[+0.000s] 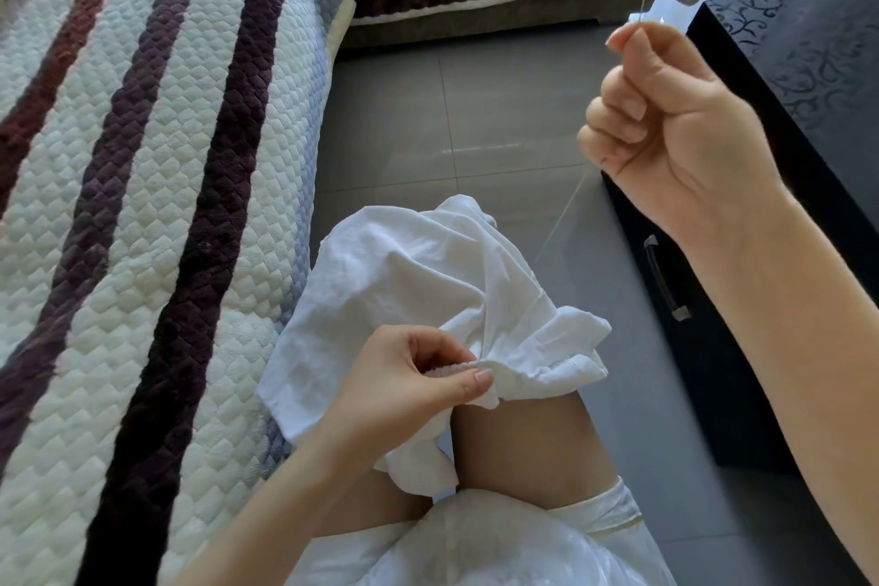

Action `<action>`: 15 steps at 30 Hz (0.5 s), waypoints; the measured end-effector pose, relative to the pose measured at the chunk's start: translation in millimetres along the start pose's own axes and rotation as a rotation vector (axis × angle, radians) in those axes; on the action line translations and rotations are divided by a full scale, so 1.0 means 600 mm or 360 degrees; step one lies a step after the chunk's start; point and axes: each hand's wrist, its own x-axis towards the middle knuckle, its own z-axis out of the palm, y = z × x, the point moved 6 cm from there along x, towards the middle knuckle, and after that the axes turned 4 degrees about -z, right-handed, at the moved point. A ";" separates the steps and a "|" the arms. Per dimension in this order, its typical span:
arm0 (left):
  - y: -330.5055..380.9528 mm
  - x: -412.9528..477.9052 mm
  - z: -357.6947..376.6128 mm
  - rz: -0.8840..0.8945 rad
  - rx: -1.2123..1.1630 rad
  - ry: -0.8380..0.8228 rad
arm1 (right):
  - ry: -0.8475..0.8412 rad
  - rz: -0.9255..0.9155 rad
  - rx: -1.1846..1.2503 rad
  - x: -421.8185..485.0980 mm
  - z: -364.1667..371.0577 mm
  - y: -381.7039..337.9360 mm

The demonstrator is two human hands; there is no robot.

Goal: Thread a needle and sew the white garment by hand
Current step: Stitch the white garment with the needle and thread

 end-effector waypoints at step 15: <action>-0.006 -0.008 0.000 -0.0133 -0.0228 -0.0189 | -0.0161 -0.0129 -0.0980 -0.028 0.022 0.038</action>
